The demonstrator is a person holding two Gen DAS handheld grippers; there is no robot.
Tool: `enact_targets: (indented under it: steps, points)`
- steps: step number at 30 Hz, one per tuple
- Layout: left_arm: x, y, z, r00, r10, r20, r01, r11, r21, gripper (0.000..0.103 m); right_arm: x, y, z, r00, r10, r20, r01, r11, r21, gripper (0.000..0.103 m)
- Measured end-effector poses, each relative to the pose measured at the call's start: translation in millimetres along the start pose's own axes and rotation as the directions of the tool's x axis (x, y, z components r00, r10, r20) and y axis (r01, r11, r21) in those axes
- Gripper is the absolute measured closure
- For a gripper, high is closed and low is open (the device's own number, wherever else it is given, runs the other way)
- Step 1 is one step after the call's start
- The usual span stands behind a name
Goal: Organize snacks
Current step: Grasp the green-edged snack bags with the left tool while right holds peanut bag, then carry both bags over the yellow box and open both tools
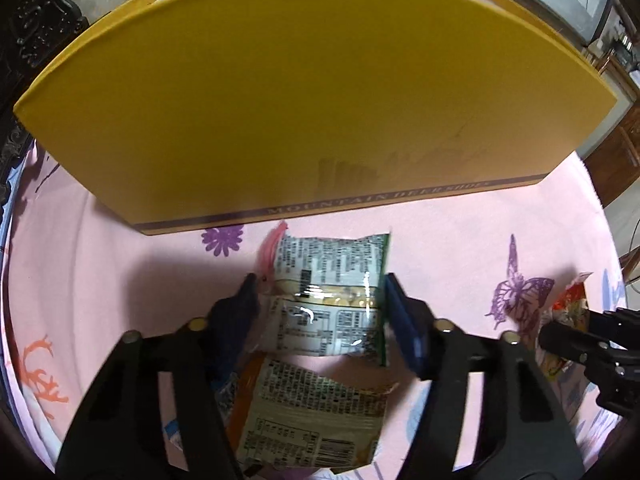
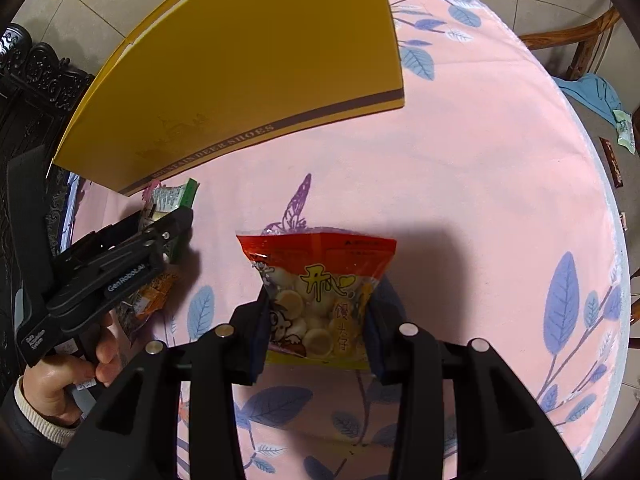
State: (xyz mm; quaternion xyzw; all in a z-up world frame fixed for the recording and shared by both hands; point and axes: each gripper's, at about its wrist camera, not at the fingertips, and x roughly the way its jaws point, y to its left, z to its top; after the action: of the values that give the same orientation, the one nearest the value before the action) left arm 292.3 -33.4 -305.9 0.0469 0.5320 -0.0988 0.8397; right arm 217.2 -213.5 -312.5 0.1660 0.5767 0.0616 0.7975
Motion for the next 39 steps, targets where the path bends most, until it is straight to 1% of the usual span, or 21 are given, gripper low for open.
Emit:
enact_targets:
  steps: [1,4,11,17,18,20,28,32,34,35,36,39]
  points:
    - [-1.4,-0.1,-0.7,1.0,-0.008,0.002,0.008,1.0,-0.002,0.049,-1.2,0.2,0.2,1.0,-0.001,0.005,0.001,1.0,0.0,0.063]
    - [-6.9,1.4,-5.4,0.999,-0.039,0.015,0.039,0.999,-0.034,0.05,-4.1,3.1,-0.2,1.0,-0.001,0.018,0.002,1.0,-0.006,0.063]
    - [-45.2,5.8,-17.6,0.994,-0.059,0.097,0.067,0.994,-0.083,0.05,-15.1,9.9,-2.9,0.999,0.003,0.044,-0.001,1.0,-0.031,0.063]
    - [-75.3,7.7,-24.2,0.992,-0.037,0.119,0.052,0.991,-0.126,0.05,-29.8,20.1,-5.6,0.998,0.014,0.066,-0.009,0.997,-0.073,0.063]
    - [-83.8,15.5,-29.8,0.992,-0.03,0.125,0.047,0.99,-0.133,0.05,-31.3,21.6,-6.3,0.997,0.017,0.069,-0.011,0.997,-0.08,0.063]
    - [-94.6,15.9,-30.3,0.991,-0.021,0.134,0.041,0.989,-0.141,0.05,-37.3,26.3,-8.2,0.997,0.02,0.08,-0.012,0.995,-0.098,0.063]
    - [-139.9,17.6,-31.8,0.979,-0.005,0.203,0.04,0.985,-0.169,0.05,-63.4,42.1,-9.0,0.991,0.041,0.131,-0.022,0.989,-0.144,0.063]
    - [-166.7,20.7,-23.9,0.966,0.002,0.26,0.045,0.983,-0.176,0.05,-85.4,50.6,1.4,0.982,0.07,0.178,-0.042,0.987,-0.156,0.063]
    - [-182.3,23.4,-13.7,0.953,0.005,0.302,0.052,0.982,-0.18,0.05,-97.0,55.8,9.8,0.974,0.087,0.207,-0.054,0.985,-0.163,0.063]
    - [-187.6,24.6,-9.7,0.949,0.005,0.316,0.054,0.982,-0.18,0.05,-105.5,60.1,16.2,0.968,0.1,0.229,-0.061,0.983,-0.171,0.063]
    - [-197.0,26.3,-1.8,0.939,0.007,0.344,0.059,0.982,-0.18,0.05,-112.8,63.6,21.6,0.962,0.108,0.25,-0.064,0.982,-0.18,0.063]
    - [-213.8,28.7,18.7,0.919,0.008,0.394,0.065,0.983,-0.171,0.05,-133.2,73.3,39.8,0.942,0.139,0.306,-0.079,0.977,-0.2,0.063]
